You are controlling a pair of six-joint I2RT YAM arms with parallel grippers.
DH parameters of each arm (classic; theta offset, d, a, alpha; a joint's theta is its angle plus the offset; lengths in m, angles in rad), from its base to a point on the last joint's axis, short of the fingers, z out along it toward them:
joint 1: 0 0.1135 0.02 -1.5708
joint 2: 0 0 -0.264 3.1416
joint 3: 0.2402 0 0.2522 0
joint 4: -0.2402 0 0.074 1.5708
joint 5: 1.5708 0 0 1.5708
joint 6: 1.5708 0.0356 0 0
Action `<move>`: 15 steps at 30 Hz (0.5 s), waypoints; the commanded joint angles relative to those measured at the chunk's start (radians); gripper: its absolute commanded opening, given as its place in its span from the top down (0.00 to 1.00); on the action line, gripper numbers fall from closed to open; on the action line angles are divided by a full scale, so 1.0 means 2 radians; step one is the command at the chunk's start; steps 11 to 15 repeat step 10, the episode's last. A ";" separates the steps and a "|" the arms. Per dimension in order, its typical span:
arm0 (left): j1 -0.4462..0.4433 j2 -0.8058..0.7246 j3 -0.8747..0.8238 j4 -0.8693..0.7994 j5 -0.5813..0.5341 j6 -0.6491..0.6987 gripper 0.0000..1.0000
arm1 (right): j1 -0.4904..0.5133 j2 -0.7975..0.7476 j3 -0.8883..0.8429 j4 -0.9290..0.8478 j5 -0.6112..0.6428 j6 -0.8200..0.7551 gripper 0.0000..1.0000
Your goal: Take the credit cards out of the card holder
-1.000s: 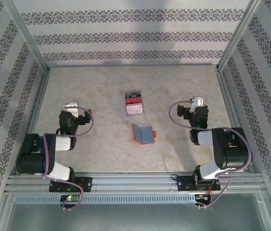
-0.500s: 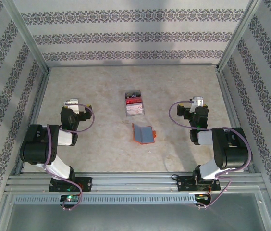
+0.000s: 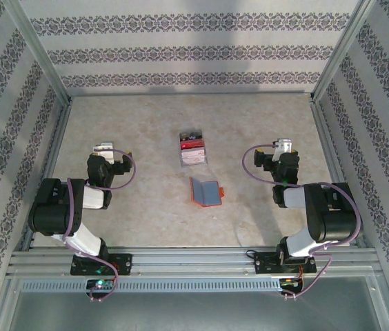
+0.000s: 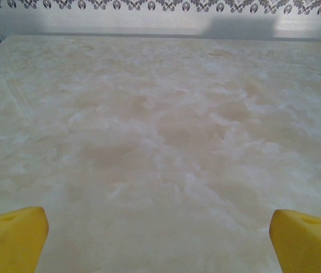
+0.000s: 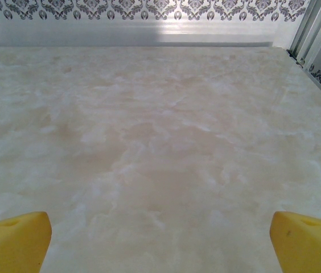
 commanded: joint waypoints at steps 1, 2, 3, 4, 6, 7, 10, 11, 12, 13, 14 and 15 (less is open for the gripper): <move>-0.004 -0.005 0.006 -0.012 0.010 0.007 0.00 | 0.003 -0.001 0.006 0.010 -0.005 0.005 0.02; -0.004 -0.006 0.006 -0.014 0.010 0.007 0.00 | 0.003 -0.002 0.006 0.010 -0.006 0.005 0.02; -0.004 -0.005 0.006 -0.013 0.010 0.007 0.00 | 0.004 -0.001 0.006 0.010 -0.005 0.004 0.02; -0.004 -0.005 0.006 -0.013 0.010 0.007 0.00 | 0.004 -0.001 0.006 0.009 -0.005 0.006 0.02; -0.004 -0.005 0.006 -0.013 0.010 0.007 0.00 | 0.004 -0.001 0.006 0.009 -0.006 0.005 0.02; -0.004 -0.005 0.006 -0.013 0.010 0.007 0.00 | 0.004 -0.001 0.006 0.009 -0.006 0.005 0.02; -0.004 -0.005 0.006 -0.013 0.010 0.007 0.00 | 0.004 -0.001 0.006 0.009 -0.006 0.006 0.02; -0.004 -0.005 0.006 -0.013 0.010 0.007 0.00 | 0.004 -0.001 0.006 0.009 -0.006 0.006 0.02; -0.004 -0.005 0.006 -0.013 0.010 0.007 0.00 | 0.004 -0.001 0.006 0.009 -0.006 0.006 0.02; -0.004 -0.005 0.006 -0.013 0.010 0.007 0.00 | 0.004 -0.001 0.006 0.009 -0.006 0.006 0.02; -0.004 -0.005 0.006 -0.013 0.010 0.007 0.00 | 0.004 -0.001 0.006 0.009 -0.006 0.006 0.02; -0.004 -0.005 0.006 -0.013 0.010 0.007 0.00 | 0.004 -0.001 0.006 0.009 -0.006 0.006 0.02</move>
